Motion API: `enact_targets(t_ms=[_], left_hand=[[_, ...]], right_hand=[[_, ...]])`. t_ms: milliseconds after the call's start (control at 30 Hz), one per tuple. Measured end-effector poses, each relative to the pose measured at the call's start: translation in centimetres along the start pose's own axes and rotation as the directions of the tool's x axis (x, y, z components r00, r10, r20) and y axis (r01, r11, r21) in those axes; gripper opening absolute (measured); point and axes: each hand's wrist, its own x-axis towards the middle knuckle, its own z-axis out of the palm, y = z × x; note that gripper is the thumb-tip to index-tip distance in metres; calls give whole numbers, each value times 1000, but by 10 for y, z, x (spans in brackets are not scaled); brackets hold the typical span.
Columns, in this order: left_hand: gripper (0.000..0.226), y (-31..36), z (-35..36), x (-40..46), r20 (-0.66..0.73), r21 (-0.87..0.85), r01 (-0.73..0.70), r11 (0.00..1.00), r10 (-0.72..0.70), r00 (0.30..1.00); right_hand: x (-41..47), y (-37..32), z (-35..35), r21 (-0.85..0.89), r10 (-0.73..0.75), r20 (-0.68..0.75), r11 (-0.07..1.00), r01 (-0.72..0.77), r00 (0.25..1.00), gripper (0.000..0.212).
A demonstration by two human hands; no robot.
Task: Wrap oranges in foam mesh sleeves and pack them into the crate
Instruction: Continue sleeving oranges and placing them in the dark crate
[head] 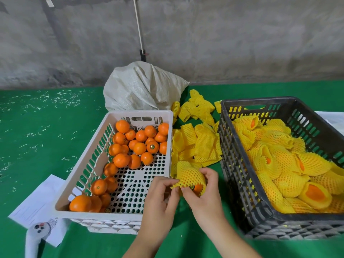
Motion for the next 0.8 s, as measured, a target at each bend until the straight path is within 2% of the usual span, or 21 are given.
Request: enact_targets(t_ms=[133,367,533,600,667,733,800], left_hand=[[17,-1,0,-3,89,73,-125,989,119,989],[19,-2,0,-3,151,87,-178,980,163,975],[16,-4,5,-5,199,123,-229,966,202,959],[16,-2,4,-5,205,79,-181,980,161,965],[21,2,1,-4,192,-24,-57,998,61,980],[35,6,-1,-1,150,-111,92,990,-75,986],[44,7,-1,3,85,-106,156,982,-147,985]], right_hand=[[1,7,3,46,36,-84,998,-32,996,67],[3,17,0,-89,15,-103,996,-25,995,75],[1,21,2,-105,63,-131,992,-77,989,74],[0,19,0,-91,57,-137,993,-70,989,75],[1,13,-3,-85,41,-125,995,-52,991,78],[3,6,-6,-76,13,-106,997,-21,994,79],[3,-2,-8,-50,-20,-69,999,16,997,81]])
